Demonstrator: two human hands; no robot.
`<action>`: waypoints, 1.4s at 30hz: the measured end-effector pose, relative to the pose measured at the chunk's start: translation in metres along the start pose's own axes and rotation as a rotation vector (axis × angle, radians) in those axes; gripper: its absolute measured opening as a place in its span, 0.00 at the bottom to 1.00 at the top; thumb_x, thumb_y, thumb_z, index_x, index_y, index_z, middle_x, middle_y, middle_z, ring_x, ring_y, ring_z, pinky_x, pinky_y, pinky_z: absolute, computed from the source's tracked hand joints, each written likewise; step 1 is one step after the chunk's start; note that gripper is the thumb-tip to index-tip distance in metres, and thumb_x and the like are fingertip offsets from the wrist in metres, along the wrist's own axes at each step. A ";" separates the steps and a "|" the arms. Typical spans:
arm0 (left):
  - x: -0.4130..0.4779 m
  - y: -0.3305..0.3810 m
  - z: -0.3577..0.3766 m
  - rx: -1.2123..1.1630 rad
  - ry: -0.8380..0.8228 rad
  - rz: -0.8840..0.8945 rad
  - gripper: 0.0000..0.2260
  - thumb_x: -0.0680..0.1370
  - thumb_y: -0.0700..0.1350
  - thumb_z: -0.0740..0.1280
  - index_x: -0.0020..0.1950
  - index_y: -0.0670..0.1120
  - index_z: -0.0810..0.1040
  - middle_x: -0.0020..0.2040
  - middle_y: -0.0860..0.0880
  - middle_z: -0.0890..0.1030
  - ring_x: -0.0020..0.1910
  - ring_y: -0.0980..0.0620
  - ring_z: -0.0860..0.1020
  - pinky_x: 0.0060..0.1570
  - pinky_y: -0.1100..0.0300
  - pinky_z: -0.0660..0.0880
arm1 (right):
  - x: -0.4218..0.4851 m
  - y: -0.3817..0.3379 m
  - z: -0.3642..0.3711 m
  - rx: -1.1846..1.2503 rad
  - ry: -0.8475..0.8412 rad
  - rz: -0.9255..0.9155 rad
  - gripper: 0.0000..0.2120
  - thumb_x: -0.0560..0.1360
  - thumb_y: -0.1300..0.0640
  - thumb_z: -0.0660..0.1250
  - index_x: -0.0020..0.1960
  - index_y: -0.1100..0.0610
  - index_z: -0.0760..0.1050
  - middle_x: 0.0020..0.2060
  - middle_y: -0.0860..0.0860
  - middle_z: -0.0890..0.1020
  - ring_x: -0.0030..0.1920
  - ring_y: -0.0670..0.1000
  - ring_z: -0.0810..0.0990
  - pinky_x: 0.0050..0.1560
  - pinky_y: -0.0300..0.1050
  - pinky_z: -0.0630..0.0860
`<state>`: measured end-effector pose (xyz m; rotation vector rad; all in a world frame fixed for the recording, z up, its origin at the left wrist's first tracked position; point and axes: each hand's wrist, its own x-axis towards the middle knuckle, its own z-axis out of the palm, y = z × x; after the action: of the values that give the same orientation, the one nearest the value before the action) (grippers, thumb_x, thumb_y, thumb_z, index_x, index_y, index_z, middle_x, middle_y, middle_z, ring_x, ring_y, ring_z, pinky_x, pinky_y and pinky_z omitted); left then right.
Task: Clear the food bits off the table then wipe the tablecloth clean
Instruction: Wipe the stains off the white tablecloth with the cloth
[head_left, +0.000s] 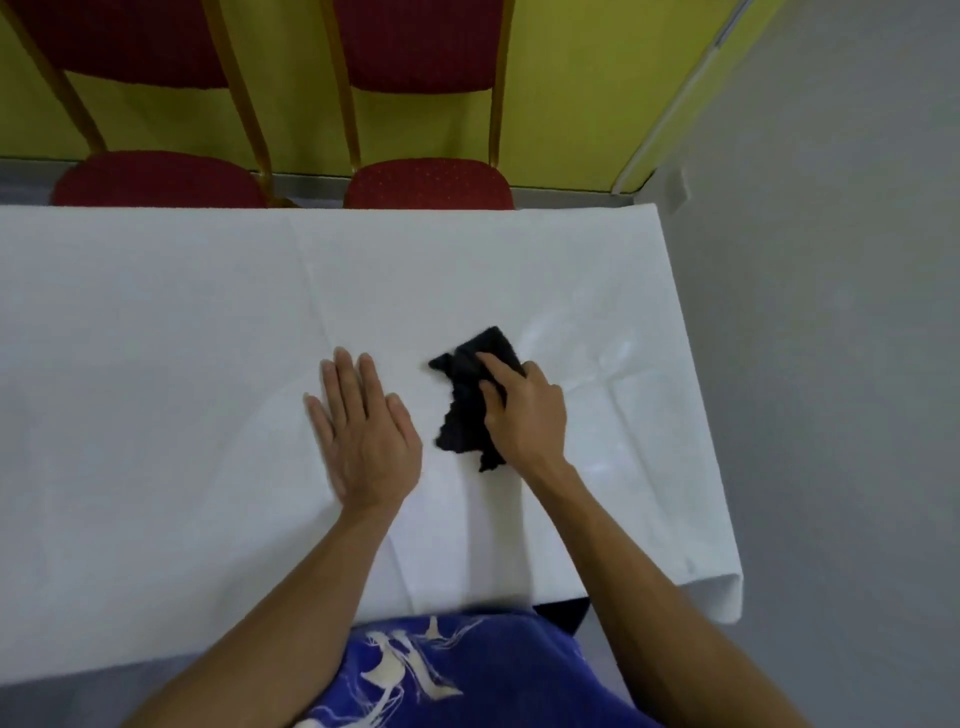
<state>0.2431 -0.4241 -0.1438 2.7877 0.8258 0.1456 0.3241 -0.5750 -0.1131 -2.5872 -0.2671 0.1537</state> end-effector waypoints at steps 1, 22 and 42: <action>-0.001 -0.001 0.000 0.009 -0.007 -0.002 0.24 0.84 0.47 0.51 0.79 0.41 0.57 0.81 0.41 0.55 0.81 0.43 0.50 0.77 0.40 0.49 | 0.000 0.020 -0.012 -0.037 0.044 0.052 0.18 0.80 0.55 0.62 0.68 0.44 0.74 0.43 0.53 0.77 0.37 0.53 0.73 0.45 0.49 0.74; 0.000 -0.054 -0.015 -0.066 -0.266 0.244 0.27 0.84 0.51 0.53 0.81 0.42 0.51 0.82 0.44 0.47 0.81 0.46 0.45 0.79 0.48 0.45 | -0.102 0.103 -0.073 -0.309 0.187 0.510 0.20 0.79 0.56 0.56 0.69 0.45 0.72 0.48 0.58 0.80 0.47 0.61 0.77 0.55 0.54 0.70; -0.108 -0.238 -0.068 -0.060 -0.217 -0.009 0.31 0.82 0.59 0.43 0.81 0.44 0.44 0.81 0.43 0.42 0.80 0.47 0.38 0.77 0.41 0.38 | -0.204 -0.123 0.088 -0.189 -0.029 -0.374 0.20 0.77 0.51 0.59 0.63 0.58 0.77 0.39 0.57 0.83 0.33 0.59 0.78 0.36 0.48 0.72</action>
<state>0.0169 -0.2768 -0.1396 2.6829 0.7666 -0.1294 0.0915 -0.4723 -0.1130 -2.6645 -0.8023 0.0305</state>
